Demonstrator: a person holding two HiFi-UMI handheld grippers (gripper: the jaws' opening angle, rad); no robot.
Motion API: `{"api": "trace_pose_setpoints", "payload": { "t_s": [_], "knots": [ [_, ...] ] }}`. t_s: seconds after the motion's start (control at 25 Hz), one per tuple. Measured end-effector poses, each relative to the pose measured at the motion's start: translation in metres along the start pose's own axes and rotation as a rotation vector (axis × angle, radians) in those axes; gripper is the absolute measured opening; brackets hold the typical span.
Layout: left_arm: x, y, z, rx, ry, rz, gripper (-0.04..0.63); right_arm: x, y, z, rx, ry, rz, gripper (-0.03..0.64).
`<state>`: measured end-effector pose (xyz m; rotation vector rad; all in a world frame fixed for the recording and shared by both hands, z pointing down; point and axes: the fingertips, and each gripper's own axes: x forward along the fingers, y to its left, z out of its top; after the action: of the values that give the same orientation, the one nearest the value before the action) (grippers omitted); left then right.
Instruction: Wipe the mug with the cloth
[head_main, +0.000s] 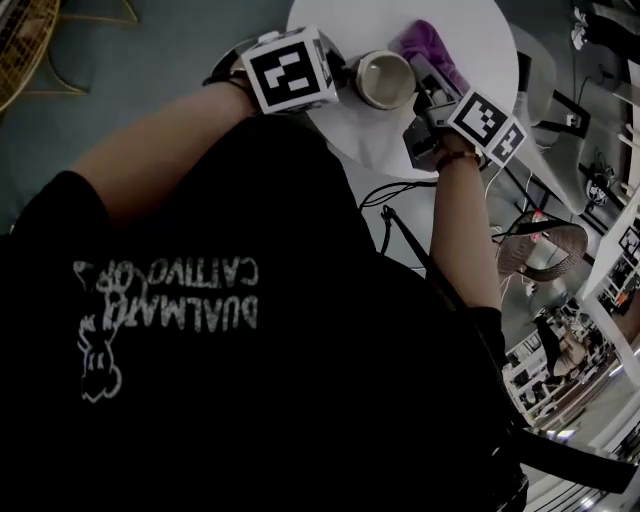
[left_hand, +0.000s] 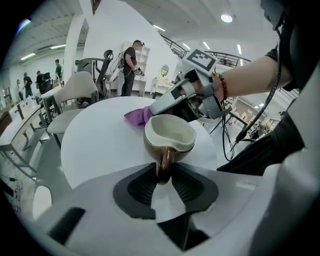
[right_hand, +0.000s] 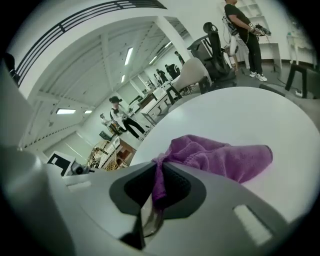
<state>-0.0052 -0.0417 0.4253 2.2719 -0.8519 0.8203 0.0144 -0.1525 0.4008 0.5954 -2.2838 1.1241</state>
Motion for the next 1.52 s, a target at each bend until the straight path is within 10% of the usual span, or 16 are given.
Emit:
{"api": "trace_pose_setpoints", "payload": {
  "t_s": [0.32,0.84,1.52],
  "knots": [
    [0.015,0.028,-0.004,-0.016,0.066,0.03,0.091,-0.014,-0.025,-0.002,0.079,-0.136,0.063,0.032],
    [0.028,0.021,-0.001,-0.02,0.146,0.068,0.087,-0.039,-0.042,-0.054,-0.093,-0.025,0.064,0.031],
    [0.045,-0.001,0.006,-0.027,0.255,0.104,0.077,-0.053,-0.04,-0.088,0.006,-0.02,0.114,0.031]
  ]
}}
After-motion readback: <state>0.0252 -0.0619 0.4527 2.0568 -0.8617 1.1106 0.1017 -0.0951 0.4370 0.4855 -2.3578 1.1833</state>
